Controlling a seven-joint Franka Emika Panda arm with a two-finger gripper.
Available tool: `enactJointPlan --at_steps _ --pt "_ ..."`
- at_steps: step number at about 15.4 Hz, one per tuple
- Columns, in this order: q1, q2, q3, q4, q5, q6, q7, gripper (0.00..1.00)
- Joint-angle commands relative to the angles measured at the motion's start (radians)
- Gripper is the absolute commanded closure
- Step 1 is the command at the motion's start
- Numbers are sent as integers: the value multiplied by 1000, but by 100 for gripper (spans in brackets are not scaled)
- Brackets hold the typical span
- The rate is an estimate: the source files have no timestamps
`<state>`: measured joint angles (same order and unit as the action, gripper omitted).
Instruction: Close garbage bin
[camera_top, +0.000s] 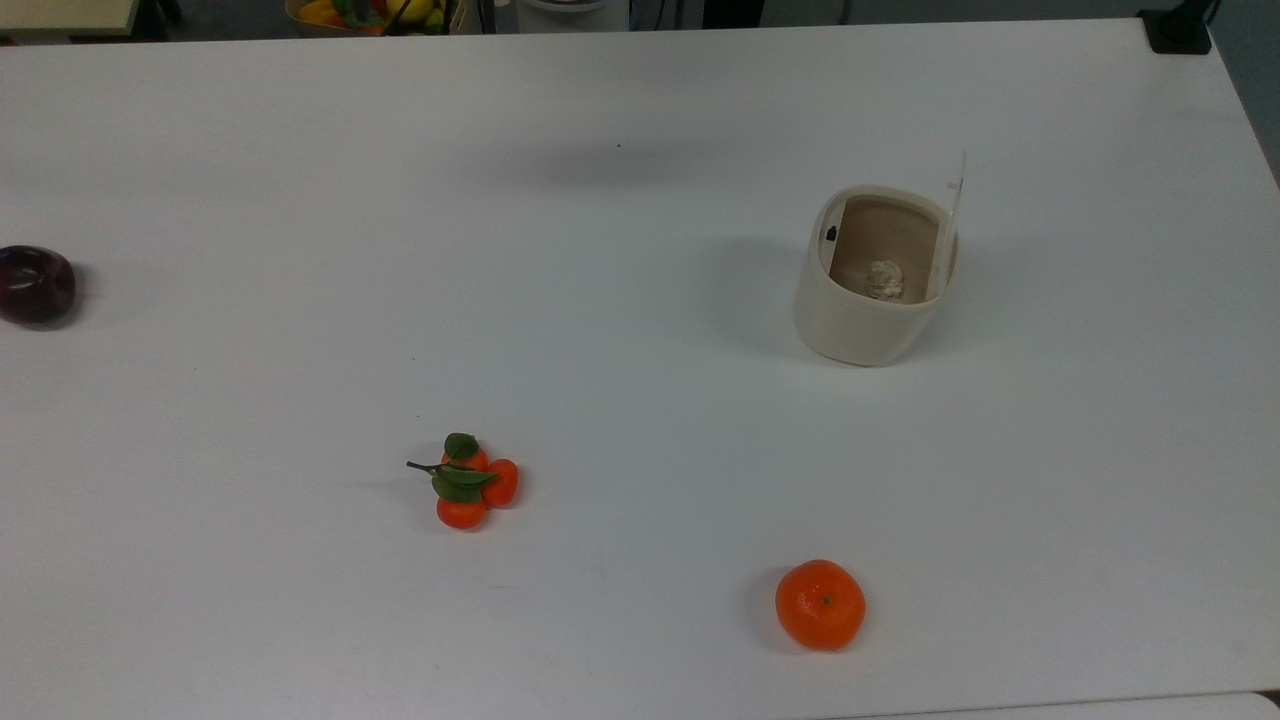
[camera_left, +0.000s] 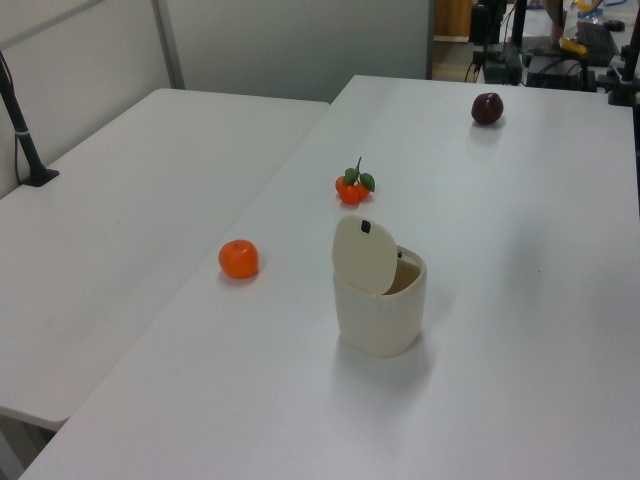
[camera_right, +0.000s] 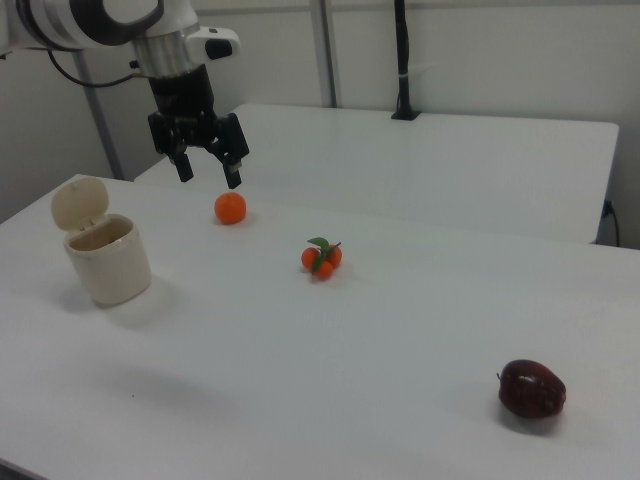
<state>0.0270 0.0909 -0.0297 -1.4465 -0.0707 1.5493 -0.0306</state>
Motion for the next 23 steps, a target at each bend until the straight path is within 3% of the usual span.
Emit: enactJointPlan --at_steps 1,12,14,15,17,18,19,23 --pt "-2 -30 8 -28 -17 -38 15 0" --pt "-4 -30 8 -28 -14 -37 17 0" --pt "-4 -28 8 -28 -14 -35 15 5" --pt "-4 -28 8 -28 -14 -34 11 19" --pt "-2 -28 8 -28 -14 -34 6 71" --pt "-2 -28 10 -28 -12 -34 6 89" --pt "-2 -28 10 -28 -14 -31 6 100" --pt "-1 -23 10 -29 -12 -26 3 100"
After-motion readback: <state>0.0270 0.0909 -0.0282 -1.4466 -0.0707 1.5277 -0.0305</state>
